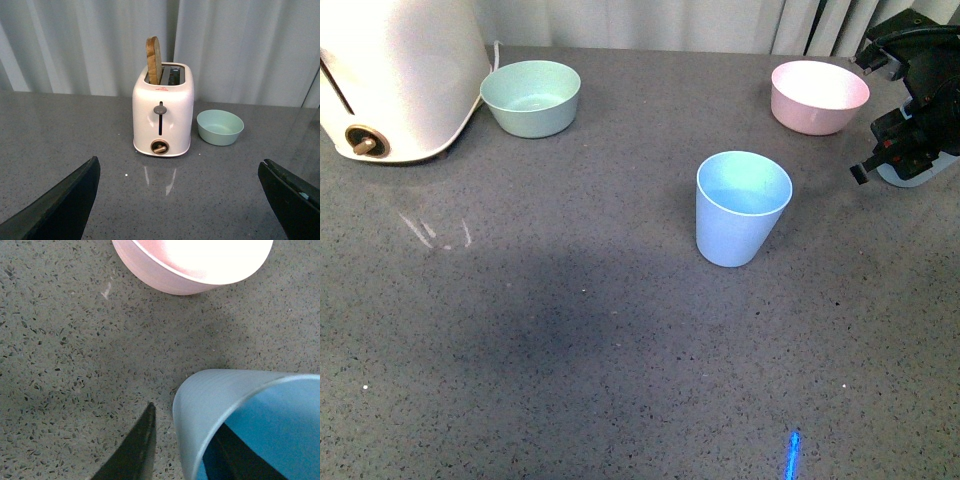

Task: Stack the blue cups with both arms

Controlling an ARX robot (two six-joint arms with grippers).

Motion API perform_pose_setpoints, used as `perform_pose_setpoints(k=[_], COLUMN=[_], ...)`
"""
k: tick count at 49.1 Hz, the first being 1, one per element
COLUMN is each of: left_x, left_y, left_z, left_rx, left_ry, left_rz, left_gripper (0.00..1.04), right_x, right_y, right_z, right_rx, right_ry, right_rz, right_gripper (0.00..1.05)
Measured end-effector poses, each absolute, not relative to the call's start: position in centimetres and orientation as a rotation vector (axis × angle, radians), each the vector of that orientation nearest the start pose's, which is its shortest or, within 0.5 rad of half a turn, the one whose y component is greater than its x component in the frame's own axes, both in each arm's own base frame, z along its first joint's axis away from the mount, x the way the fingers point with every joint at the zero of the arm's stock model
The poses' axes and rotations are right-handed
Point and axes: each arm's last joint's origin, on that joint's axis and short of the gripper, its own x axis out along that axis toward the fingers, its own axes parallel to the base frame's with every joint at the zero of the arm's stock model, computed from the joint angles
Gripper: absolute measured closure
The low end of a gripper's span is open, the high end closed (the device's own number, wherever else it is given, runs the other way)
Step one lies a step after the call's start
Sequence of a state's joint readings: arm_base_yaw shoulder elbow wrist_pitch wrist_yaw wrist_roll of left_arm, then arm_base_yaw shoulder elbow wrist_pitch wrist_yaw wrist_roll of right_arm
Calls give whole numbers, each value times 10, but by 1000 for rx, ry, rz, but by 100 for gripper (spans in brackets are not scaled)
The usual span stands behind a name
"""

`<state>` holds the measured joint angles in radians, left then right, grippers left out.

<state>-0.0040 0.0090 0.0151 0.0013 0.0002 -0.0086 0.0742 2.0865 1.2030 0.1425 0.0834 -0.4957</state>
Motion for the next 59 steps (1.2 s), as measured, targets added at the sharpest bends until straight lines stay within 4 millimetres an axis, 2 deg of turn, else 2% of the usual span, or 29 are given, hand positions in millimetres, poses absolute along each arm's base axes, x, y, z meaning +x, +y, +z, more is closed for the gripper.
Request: perform_pose_setpoints(k=[5, 14, 22, 27, 31, 45, 59], left_x=[97, 97, 97, 97, 97, 97, 97], left_y=[0, 0, 0, 0, 0, 0, 0], left_z=[168, 168, 168, 168, 168, 168, 168], left_rx=[-9, -9, -9, -9, -9, -9, -9], left_ry=[-8, -8, -7, -7, -7, -7, -8], left_rz=[-4, -4, -4, -4, -4, -4, -4], left_gripper=[9, 9, 9, 9, 9, 9, 9], right_x=[422, 405, 370, 339, 321, 298, 297], right_y=[27, 23, 30, 52, 72, 117, 139], right_z=[117, 129, 182, 215, 227, 217, 199], right_rx=[-527, -538, -572, -556, -560, -618, -645], right_ry=[724, 717, 603, 534, 510, 519, 555], right_rz=[175, 233, 350, 503, 604, 771, 828], right_gripper=[103, 103, 103, 103, 103, 103, 103])
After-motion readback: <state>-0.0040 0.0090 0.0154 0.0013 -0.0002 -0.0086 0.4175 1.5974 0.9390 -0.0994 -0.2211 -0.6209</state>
